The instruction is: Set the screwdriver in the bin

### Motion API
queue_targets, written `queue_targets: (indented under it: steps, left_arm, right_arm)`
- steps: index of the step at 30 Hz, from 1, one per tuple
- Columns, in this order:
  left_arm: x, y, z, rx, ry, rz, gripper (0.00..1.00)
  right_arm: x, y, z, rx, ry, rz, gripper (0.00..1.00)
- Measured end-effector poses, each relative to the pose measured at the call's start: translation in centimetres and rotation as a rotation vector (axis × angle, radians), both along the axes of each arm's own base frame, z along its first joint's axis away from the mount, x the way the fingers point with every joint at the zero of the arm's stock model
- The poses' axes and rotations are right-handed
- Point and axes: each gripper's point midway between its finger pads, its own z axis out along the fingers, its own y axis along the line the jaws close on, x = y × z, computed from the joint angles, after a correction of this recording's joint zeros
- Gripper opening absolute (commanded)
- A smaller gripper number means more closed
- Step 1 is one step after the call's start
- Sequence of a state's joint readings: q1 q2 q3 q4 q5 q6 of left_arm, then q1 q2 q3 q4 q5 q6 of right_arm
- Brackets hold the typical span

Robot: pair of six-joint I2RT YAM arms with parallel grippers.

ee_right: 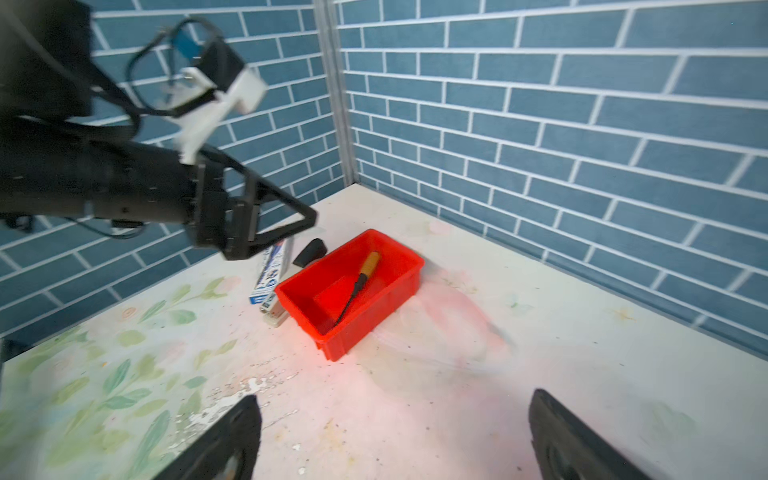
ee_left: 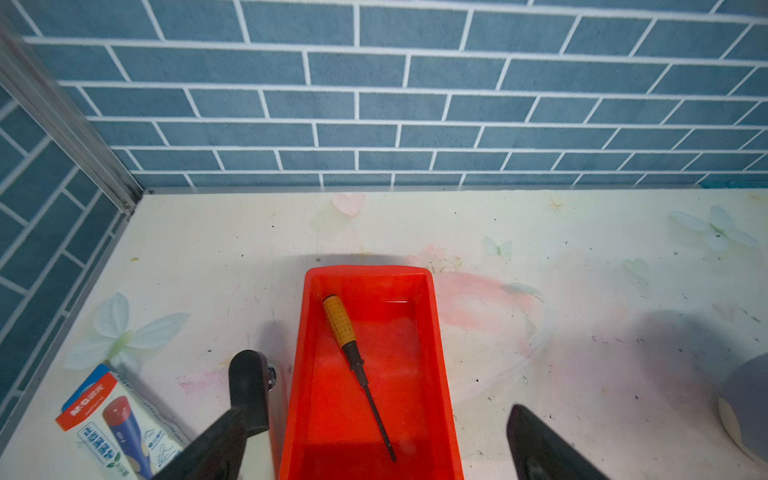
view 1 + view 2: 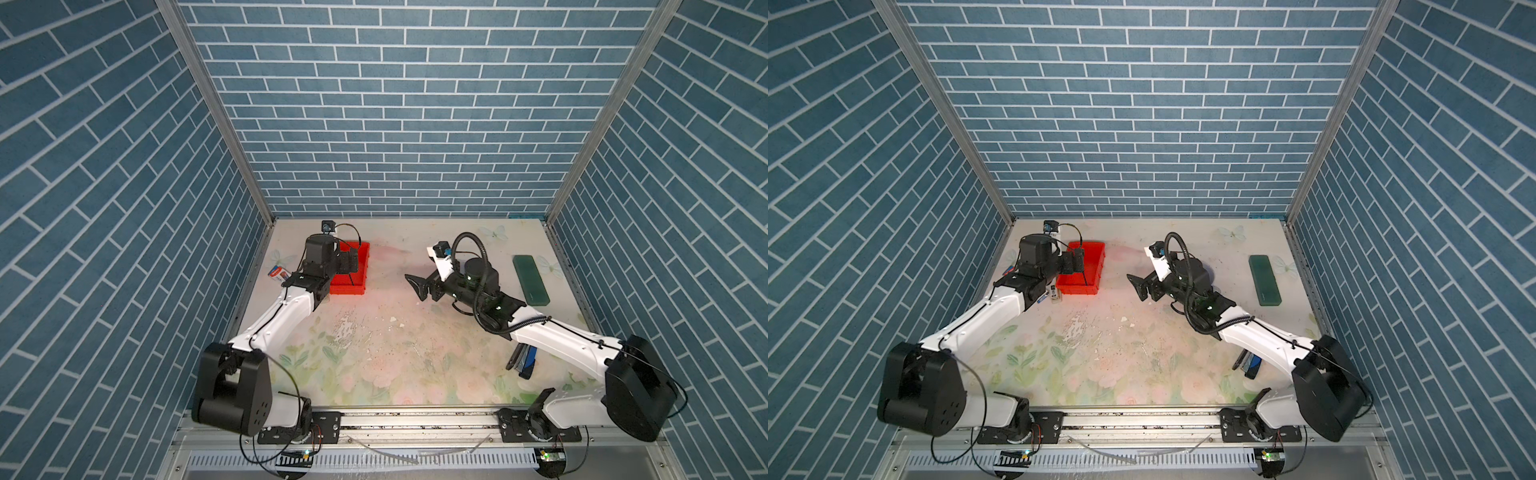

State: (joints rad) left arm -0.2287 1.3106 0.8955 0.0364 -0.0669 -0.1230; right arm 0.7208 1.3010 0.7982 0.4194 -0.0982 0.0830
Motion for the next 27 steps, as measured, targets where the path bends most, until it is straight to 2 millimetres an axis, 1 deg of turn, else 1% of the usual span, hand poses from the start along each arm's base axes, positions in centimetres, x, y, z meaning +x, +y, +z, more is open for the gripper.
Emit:
queue_targets:
  steps: [2,4,7,9,12,15,18,20,22,23,27]
  left_arm:
    - [-1.1,0.5,0.4,0.01,-0.038,0.009,1.0]
    - [-2.2,1.0,0.3,0.026,-0.064,0.014,1.0]
    - [-3.8,1.9,-1.0,0.064,-0.089,0.025,1.0]
    - [-4.8,2.6,-2.4,0.095,-0.092,0.041,1.0]
    - [-5.8,3.7,-4.3,0.141,-0.095,0.077,1.0]
    - [-6.3,5.0,-6.1,0.195,-0.097,0.126,1.0]
    - [-6.4,6.4,-7.9,0.24,-0.091,0.18,1.0]
    - [-6.5,7.2,-9.2,0.263,-0.078,0.207,1.0]
    - [-6.4,7.6,-10.1,0.276,-0.07,0.222,1.0]
    - [-6.3,7.8,-10.5,0.28,-0.068,0.227,1.0]
    - [-5.4,8.1,-11.1,0.286,-0.075,0.23,1.0]
  right_arm:
    - [0.7,-2.5,0.1,0.002,-0.012,-0.077,0.99]
    - [1.4,-5.1,-0.1,-0.002,-0.021,-0.161,0.99]
    - [2.4,-9.6,-0.9,-0.02,-0.028,-0.315,0.99]
    - [3.0,-13.2,-2.1,-0.049,-0.031,-0.439,0.99]
    - [3.5,-18.2,-4.1,-0.114,-0.028,-0.614,0.99]
    - [3.6,-22.9,-6.4,-0.174,-0.004,-0.778,0.97]
    - [3.5,-27.0,-8.3,-0.224,0.03,-0.924,0.98]
    - [3.5,-29.2,-9.1,-0.236,0.039,-1.001,0.98]
    - [3.6,-30.9,-10.3,-0.245,0.052,-1.052,0.98]
    - [3.7,-31.7,-11.2,-0.25,0.062,-1.075,0.99]
    - [4.0,-33.6,-14.8,-0.268,0.108,-1.11,0.98]
